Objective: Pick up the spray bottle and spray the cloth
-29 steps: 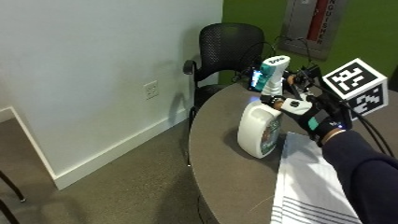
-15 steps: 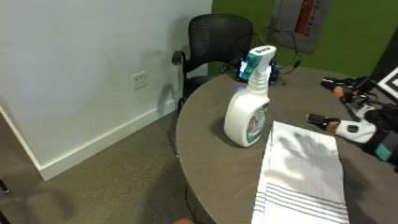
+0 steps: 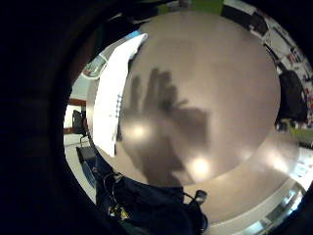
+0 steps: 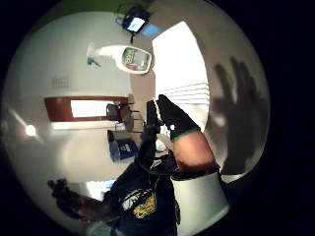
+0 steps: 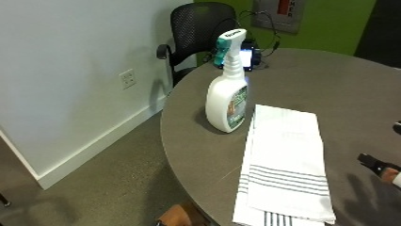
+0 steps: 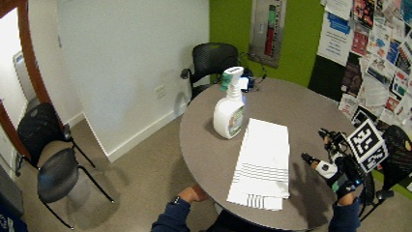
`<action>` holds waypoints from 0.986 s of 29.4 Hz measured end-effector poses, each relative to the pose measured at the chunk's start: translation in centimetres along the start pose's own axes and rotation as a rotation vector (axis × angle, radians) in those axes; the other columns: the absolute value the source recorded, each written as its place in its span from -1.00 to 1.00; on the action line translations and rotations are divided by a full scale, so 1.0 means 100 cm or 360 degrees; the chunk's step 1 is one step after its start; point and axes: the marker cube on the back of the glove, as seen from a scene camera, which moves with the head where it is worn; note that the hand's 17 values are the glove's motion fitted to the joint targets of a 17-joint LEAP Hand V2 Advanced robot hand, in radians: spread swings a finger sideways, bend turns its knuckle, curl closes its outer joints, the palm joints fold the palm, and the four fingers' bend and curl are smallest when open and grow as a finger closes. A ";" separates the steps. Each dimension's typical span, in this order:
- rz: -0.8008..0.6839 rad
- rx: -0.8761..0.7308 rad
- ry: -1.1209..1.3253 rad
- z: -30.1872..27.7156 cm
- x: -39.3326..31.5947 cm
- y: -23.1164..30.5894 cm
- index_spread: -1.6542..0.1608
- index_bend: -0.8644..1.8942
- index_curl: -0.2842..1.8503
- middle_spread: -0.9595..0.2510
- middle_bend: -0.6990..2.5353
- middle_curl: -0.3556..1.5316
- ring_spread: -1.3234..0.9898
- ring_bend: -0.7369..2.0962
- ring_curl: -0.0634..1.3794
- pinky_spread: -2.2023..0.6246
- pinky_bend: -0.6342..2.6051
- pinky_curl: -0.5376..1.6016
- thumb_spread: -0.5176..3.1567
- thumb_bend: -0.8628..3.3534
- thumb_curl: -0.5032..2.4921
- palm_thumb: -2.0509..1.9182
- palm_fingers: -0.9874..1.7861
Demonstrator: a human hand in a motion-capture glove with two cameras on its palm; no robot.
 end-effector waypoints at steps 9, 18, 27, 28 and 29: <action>0.0171 0.0119 0.0105 0.001 0.000 0.039 0.35 -0.22 -0.41 0.64 -0.45 -0.26 0.22 -0.37 -0.66 0.72 -0.32 -0.16 -0.09 -0.59 -0.40 0.33 -0.15; 0.0101 0.0107 0.0250 0.004 -0.007 0.039 0.36 -0.23 -0.40 0.66 -0.45 -0.28 0.23 -0.38 -0.69 0.72 -0.31 -0.16 -0.08 -0.60 -0.40 0.35 -0.14; -0.0030 0.0053 0.0220 0.008 -0.032 0.033 0.36 -0.23 -0.40 0.66 -0.46 -0.29 0.24 -0.38 -0.72 0.72 -0.30 -0.16 -0.06 -0.60 -0.40 0.35 -0.14; -0.0036 0.0047 0.0200 0.010 -0.033 0.031 0.36 -0.22 -0.40 0.66 -0.46 -0.29 0.24 -0.38 -0.73 0.72 -0.30 -0.15 -0.06 -0.60 -0.40 0.35 -0.13; -0.0041 0.0041 0.0187 0.012 -0.033 0.030 0.36 -0.23 -0.40 0.66 -0.46 -0.29 0.24 -0.38 -0.73 0.72 -0.30 -0.15 -0.06 -0.60 -0.40 0.35 -0.13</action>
